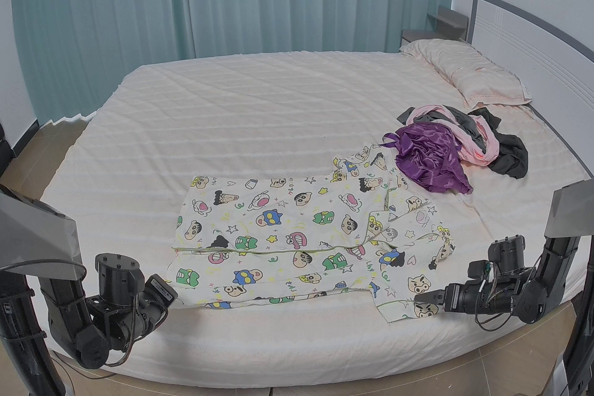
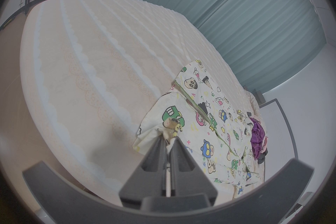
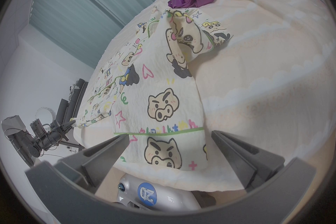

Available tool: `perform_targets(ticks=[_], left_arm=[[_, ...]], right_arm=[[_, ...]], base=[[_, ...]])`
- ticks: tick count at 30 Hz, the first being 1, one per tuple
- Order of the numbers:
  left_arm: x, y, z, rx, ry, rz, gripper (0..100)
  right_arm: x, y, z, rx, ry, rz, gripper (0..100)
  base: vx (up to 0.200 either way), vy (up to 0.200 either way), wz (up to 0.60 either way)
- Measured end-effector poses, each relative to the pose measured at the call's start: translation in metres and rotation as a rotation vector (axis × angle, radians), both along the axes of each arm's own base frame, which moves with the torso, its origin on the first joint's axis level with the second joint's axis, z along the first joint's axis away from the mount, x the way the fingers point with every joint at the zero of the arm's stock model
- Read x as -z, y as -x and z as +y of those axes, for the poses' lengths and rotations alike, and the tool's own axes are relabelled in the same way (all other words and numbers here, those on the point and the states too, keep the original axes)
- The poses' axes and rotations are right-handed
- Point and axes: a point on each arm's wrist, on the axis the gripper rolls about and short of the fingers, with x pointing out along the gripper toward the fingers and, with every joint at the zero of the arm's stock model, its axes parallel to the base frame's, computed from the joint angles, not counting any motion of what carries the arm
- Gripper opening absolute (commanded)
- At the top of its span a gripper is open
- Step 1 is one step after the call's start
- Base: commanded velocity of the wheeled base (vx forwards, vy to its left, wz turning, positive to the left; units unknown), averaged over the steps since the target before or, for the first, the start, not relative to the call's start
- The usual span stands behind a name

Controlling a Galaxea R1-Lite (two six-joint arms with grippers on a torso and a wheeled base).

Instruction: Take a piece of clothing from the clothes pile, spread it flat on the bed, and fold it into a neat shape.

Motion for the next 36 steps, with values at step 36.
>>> perform_targets(ticks=[36], left_arm=[[-0.021,0.031,0.003,0.05,-0.089,-0.021,0]], right_arm=[[-0.042,0.077,-0.019,0.032,-0.016,0.021,0]], base=[[0.0,0.0,0.0]])
